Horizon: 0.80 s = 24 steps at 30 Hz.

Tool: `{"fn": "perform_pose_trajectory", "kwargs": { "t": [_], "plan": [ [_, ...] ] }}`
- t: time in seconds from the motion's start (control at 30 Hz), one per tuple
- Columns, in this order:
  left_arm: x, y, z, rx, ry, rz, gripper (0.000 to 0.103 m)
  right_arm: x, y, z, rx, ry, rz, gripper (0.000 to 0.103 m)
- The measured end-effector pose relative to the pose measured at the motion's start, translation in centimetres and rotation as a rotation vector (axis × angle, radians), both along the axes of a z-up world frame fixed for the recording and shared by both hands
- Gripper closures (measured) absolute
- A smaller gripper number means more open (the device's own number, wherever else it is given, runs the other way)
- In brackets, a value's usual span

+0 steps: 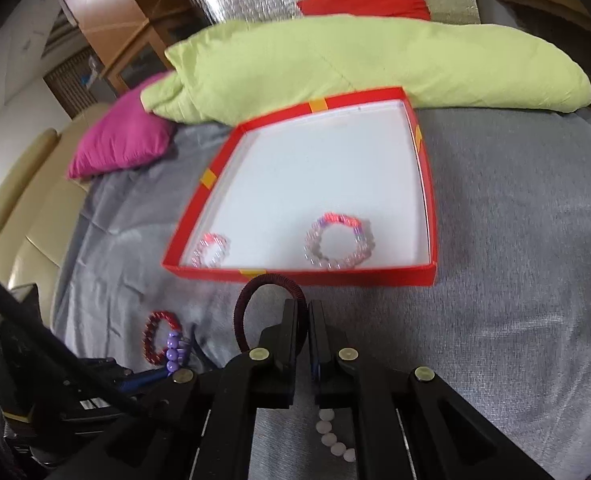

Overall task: Organize jewelry
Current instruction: 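Grasp the maroon hair band with the right tool while the left tool grasps the purple bracelet, then carry the band and purple bracelet into the red box and open both tools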

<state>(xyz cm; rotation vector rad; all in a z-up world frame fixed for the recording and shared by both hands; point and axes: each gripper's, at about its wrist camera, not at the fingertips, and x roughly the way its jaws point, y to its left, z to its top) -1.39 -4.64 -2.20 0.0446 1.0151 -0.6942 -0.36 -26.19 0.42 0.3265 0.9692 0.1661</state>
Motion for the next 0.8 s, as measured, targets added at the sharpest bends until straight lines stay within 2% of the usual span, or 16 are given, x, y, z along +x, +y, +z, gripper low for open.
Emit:
{"fn": "perform_pose_trajectory", "kwargs": {
  "t": [0.23, 0.4, 0.53, 0.67, 0.8],
  "plan": [
    [-0.2, 3.0, 3.0, -0.124, -0.082, 0.024, 0.093, -0.2, -0.9, 1.4, 0.072, -0.084, -0.045, 0.097],
    [1.1, 2.3, 4.4, -0.185, -0.141, 0.046, 0.093, 0.4, -1.8, 1.6, 0.126, -0.121, -0.105, 0.097],
    [2.4, 1.2, 5.2, -0.205, -0.197, 0.056, 0.093, 1.7, -2.5, 1.2, 0.154, -0.128, -0.161, 0.097],
    [4.7, -0.7, 5.3, -0.208, -0.234, 0.090, 0.093, 3.6, -3.1, 0.7, 0.139, -0.140, -0.217, 0.097],
    [7.0, -2.5, 4.1, -0.206, -0.215, 0.123, 0.093, 5.8, -3.9, -0.5, 0.138, -0.109, -0.269, 0.097]
  ]
}}
